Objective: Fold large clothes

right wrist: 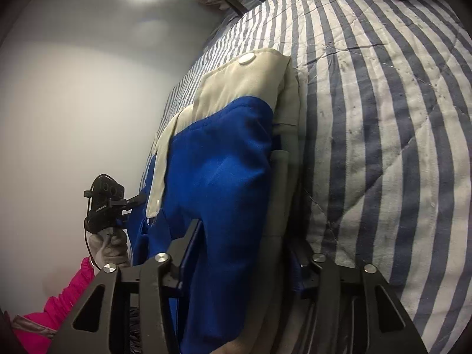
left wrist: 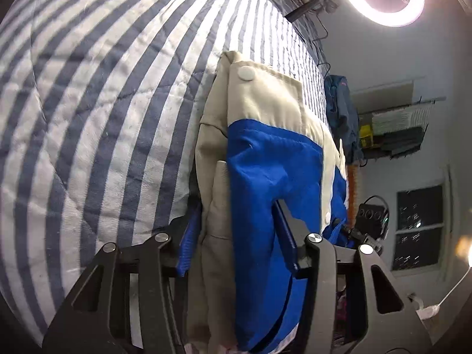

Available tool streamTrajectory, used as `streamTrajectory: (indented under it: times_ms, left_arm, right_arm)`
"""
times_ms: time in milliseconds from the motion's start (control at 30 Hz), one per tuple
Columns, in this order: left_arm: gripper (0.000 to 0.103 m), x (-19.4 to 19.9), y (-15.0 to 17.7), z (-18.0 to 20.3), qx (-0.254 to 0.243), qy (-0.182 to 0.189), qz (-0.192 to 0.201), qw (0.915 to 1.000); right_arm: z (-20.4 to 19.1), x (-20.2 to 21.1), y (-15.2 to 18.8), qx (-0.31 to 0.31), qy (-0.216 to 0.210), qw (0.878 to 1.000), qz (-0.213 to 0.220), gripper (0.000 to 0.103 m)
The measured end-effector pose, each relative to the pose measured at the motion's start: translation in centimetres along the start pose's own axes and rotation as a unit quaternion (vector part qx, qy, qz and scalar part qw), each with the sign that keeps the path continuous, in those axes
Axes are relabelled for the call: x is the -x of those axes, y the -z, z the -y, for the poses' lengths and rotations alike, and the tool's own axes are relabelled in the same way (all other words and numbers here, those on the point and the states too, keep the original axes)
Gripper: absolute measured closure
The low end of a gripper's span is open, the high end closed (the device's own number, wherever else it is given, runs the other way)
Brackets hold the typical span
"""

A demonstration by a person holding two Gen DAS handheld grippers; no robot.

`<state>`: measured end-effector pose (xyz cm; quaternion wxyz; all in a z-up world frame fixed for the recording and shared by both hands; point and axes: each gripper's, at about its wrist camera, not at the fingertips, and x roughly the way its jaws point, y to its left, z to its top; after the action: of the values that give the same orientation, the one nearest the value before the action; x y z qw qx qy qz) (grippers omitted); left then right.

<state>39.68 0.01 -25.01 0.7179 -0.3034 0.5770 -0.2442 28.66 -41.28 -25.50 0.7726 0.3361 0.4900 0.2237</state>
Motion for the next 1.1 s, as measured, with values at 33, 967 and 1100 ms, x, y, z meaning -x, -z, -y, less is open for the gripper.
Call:
streamTrajectory:
  times_ms: [33, 967, 1100]
  left_arm:
    - [0.049, 0.1, 0.0, 0.3, -0.007, -0.01, 0.003, 0.9999]
    - [0.053, -1.9, 1.0, 2.1, -0.036, -0.041, 0.017, 0.9984]
    - [0.067, -1.4, 1.8, 5.3, -0.083, -0.08, 0.044, 0.9924]
  right_arm:
    - [0.1, 0.1, 0.0, -0.001, 0.0, 1.0, 0.0, 0.051]
    - [-4.1, -0.6, 0.7, 0.053, 0.088, 0.995, 0.007, 0.061]
    - [-7.6, -0.8, 1.2, 0.116, 0.152, 0.981, 0.014, 0.072]
